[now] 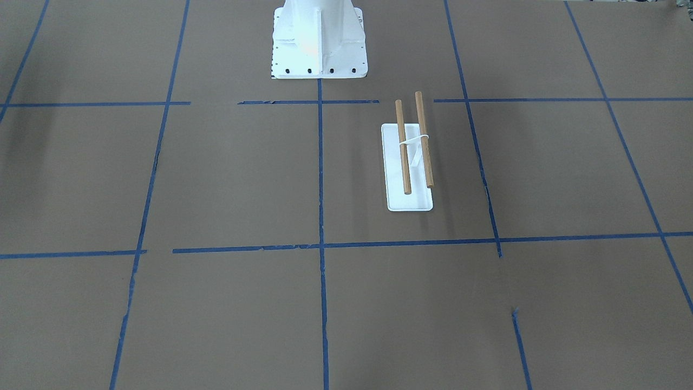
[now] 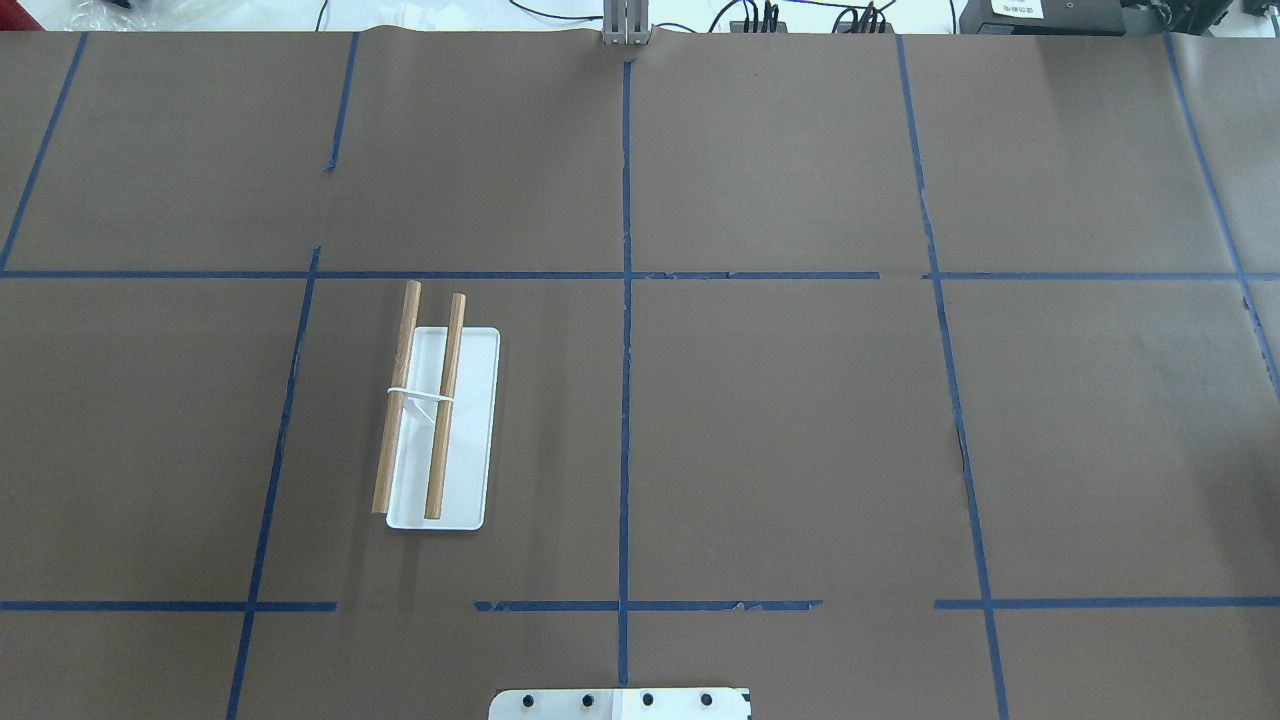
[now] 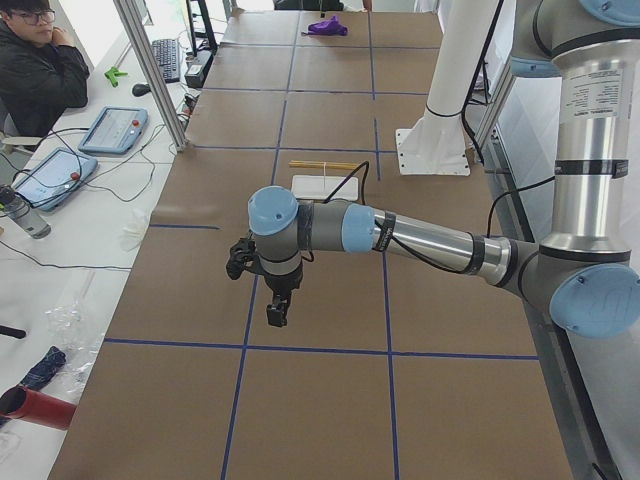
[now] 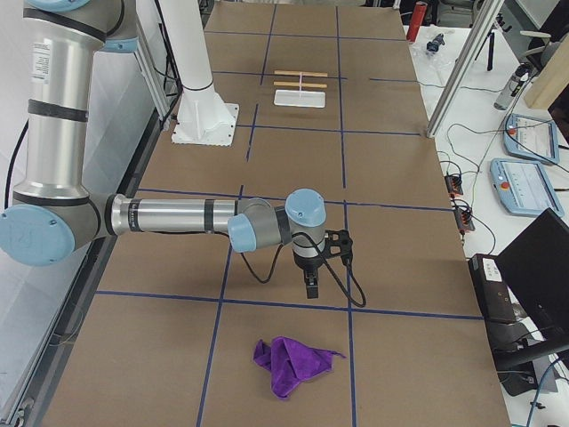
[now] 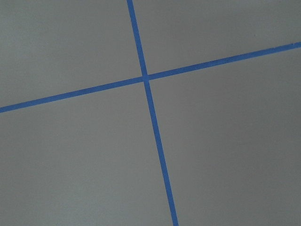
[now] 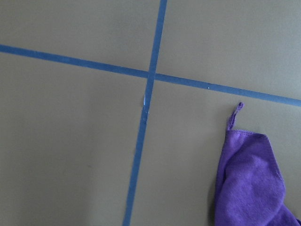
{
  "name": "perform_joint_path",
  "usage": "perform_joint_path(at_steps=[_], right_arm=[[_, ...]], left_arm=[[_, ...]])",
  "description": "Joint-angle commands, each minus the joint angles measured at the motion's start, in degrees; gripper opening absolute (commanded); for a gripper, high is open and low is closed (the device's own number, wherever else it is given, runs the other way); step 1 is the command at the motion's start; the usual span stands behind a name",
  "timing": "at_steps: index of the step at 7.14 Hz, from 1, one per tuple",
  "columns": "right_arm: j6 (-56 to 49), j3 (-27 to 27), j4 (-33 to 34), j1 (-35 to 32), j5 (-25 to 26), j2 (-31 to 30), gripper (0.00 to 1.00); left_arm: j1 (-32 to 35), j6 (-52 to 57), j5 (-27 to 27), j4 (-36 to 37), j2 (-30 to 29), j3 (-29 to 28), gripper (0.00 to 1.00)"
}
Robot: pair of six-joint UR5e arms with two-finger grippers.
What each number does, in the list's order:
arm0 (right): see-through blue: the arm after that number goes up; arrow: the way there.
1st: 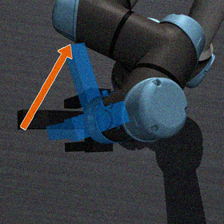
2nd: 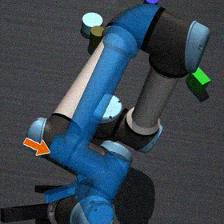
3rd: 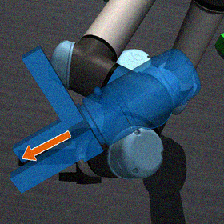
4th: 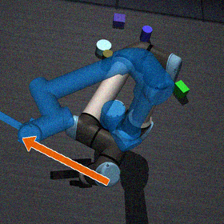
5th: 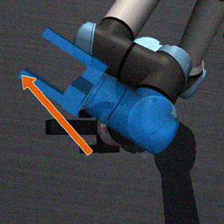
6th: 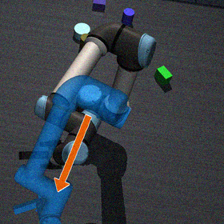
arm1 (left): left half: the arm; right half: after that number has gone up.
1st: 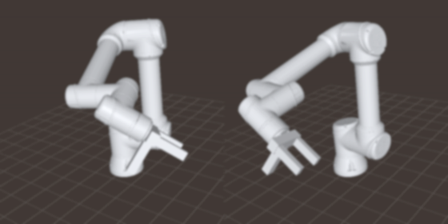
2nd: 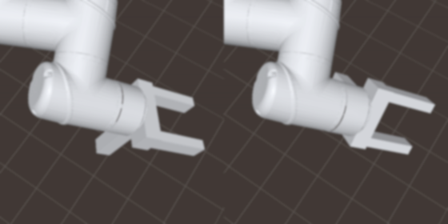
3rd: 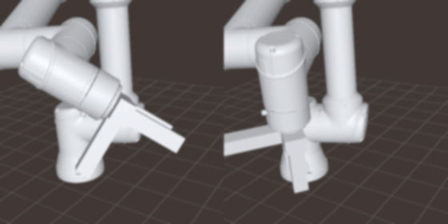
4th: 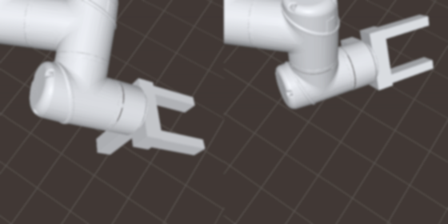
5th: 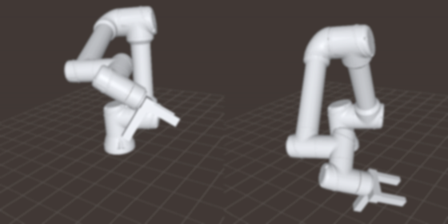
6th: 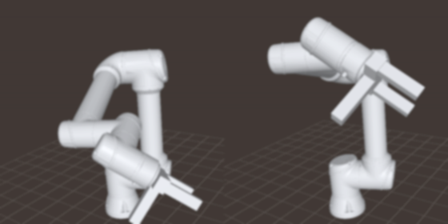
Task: Hang towel on rack
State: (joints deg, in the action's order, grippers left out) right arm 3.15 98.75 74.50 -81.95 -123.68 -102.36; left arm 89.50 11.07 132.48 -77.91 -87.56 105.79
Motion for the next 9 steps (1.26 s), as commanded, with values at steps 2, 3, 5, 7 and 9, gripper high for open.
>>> perform_joint_path(at_steps=[2, 3, 5, 7, 9], right_arm=[[-12.03, -13.95, -14.12, 0.13, 0.9, -3.55, 0.9], [-12.03, -16.72, -19.77, 0.13, 0.29, -4.42, 0.76], [-12.29, -17.89, -20.09, 0.13, 0.81, -4.52, 0.32], [-12.65, -17.63, -20.09, 0.04, 0.55, -4.26, 0.0], [-12.73, -15.62, -19.57, 0.13, 0.2, -3.82, 0.0]], left_arm=[[-0.02, 0.01, 0.23, -0.14, -0.07, 0.03, 1.0], [-0.02, 0.01, 0.24, -0.14, -0.07, 0.03, 1.0], [-0.02, 0.01, 0.24, -0.14, -0.07, 0.03, 1.0], [-0.02, 0.01, 0.15, -0.14, -0.07, 0.03, 1.0], [-0.02, 0.01, 0.15, -0.14, -0.07, 0.03, 1.0]])
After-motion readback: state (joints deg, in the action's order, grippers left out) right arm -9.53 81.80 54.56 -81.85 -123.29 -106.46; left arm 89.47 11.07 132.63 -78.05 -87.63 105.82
